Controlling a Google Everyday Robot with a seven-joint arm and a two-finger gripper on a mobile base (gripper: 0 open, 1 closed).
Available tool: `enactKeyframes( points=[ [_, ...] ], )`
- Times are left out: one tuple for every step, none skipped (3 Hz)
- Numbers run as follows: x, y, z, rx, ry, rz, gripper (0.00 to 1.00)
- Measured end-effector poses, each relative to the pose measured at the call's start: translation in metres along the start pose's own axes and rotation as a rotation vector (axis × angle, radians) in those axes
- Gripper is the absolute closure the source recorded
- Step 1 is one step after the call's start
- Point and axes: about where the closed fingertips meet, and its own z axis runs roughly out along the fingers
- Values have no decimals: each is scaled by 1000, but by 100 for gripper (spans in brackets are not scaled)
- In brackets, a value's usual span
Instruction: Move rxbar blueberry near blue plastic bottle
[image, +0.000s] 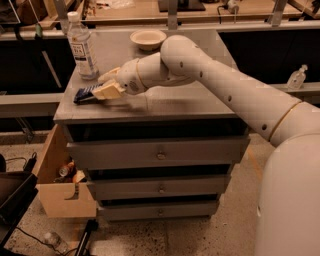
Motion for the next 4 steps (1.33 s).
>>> enactKeyframes(
  points=[
    [1, 1, 1, -4, 1, 1, 82],
    [0, 3, 4, -10, 1, 0, 52],
    [0, 4, 6, -14, 1, 0, 27],
    [0, 6, 9, -19, 0, 0, 4]
  ],
)
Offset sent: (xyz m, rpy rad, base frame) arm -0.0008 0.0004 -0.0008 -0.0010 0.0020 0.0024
